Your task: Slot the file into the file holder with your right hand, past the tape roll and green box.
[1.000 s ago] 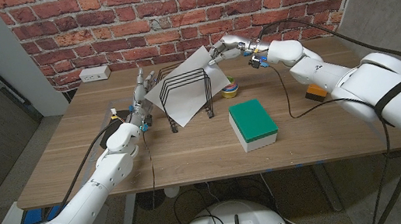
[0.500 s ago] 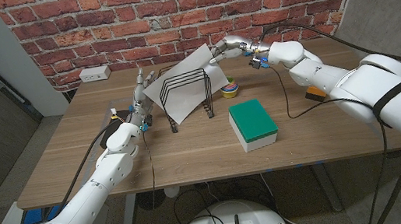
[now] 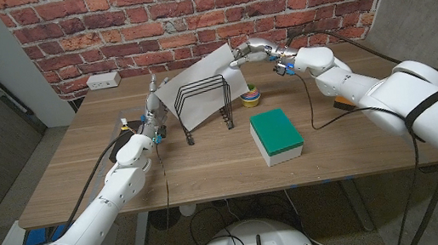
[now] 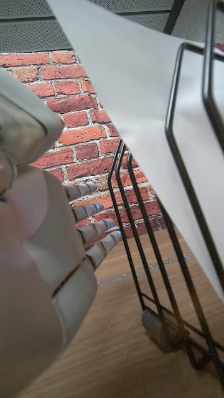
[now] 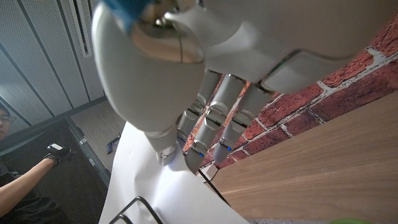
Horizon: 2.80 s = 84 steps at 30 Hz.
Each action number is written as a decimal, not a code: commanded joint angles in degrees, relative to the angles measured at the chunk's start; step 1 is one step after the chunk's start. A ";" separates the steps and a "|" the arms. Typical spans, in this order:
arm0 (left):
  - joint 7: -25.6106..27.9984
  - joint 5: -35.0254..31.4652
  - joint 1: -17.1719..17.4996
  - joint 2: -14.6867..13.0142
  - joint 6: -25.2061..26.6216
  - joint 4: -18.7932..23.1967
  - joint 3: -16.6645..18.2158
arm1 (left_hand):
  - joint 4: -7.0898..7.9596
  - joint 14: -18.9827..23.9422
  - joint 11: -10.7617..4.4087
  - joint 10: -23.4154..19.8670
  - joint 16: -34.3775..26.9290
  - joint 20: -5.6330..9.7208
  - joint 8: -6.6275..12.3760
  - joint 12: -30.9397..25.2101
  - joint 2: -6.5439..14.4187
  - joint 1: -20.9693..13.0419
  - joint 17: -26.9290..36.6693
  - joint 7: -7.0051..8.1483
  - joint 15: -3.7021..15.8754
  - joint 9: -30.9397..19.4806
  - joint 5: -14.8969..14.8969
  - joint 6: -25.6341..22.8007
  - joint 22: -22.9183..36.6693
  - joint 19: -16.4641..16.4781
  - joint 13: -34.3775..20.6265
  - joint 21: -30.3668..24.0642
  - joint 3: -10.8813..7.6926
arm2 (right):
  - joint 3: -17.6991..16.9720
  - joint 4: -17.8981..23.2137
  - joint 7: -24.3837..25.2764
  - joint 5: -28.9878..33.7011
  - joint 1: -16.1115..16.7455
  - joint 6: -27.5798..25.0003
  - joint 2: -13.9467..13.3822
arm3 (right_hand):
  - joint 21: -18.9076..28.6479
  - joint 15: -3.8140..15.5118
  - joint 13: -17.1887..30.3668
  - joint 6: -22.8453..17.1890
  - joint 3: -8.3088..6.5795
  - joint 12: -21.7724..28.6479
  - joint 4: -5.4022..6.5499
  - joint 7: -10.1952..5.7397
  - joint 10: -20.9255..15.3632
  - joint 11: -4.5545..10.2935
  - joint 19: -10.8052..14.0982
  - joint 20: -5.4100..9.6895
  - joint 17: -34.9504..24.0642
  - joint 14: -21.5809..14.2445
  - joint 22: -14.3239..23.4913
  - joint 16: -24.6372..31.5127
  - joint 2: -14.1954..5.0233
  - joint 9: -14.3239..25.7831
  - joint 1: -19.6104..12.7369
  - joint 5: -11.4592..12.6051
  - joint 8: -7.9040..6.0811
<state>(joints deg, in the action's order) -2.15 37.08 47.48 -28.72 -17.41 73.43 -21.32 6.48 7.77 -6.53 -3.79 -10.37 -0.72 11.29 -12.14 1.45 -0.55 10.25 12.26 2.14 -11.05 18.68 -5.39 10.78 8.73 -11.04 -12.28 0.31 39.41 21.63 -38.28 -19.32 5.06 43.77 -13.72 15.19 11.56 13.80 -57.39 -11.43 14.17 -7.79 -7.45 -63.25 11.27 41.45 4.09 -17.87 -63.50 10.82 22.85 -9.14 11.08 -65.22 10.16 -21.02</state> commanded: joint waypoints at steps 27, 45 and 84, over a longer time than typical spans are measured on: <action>-0.01 0.00 -0.02 0.02 -0.01 -0.03 0.00 | -0.03 0.40 -0.52 0.05 -0.33 -0.05 0.11 -0.11 0.25 0.12 0.12 0.30 0.15 -0.25 0.52 -0.17 0.26 0.25 -0.27 -0.07 -0.31 | -5.84 16.87 0.06 -6.84 10.84 -7.70 -2.89 | 0.68 1.82 0.81 -0.67 -0.97 0.12 -0.27 -0.08 -0.96 0.02 1.09 7.74 -0.88 -1.56 0.29 -0.21 0.01 0.12 0.60 0.09 -0.07; -0.01 0.00 -0.01 0.02 -0.02 -0.02 -0.01 | -0.03 0.43 -0.44 -0.03 -0.34 -0.07 0.11 -0.14 0.25 0.12 0.12 0.30 0.22 -0.25 0.52 -0.15 0.26 0.25 -0.27 -0.07 -0.32 | -6.01 22.64 4.72 -8.06 13.69 -12.80 -3.96 | 0.91 1.84 1.39 -0.96 -1.31 -0.02 -0.51 -0.13 -0.96 0.05 1.27 7.73 -1.37 -1.84 0.30 -0.32 0.19 0.16 0.73 0.05 -0.05; 0.00 0.00 -0.02 0.03 -0.01 -0.01 -0.01 | -0.03 0.44 -0.38 0.04 -0.34 -0.07 0.11 -0.11 0.25 0.12 0.12 0.30 0.19 -0.25 0.52 -0.15 0.26 0.25 -0.27 -0.08 -0.33 | -5.88 16.20 6.71 -7.80 13.06 -6.51 -0.24 | 1.02 1.67 2.36 -0.58 -1.57 -0.61 -0.57 -0.49 -0.25 0.15 0.91 7.76 -2.01 -0.61 0.27 -1.38 0.73 0.27 1.68 -0.09 0.32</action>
<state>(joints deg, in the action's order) -2.16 37.08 47.44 -28.68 -17.43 73.40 -21.33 6.48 7.78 -6.53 -3.79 -10.37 -0.72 11.29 -12.14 1.45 -0.55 10.25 12.26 2.14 -11.05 18.68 -5.39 10.78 8.73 -11.04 -12.28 0.31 33.34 45.85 -29.89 -27.37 20.33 31.25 -17.09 15.97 12.44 15.87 -57.80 -12.62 13.67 -8.53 -7.66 -63.44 11.08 42.27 4.30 -19.56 -64.65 10.80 21.61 -8.42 11.08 -64.06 9.95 -20.73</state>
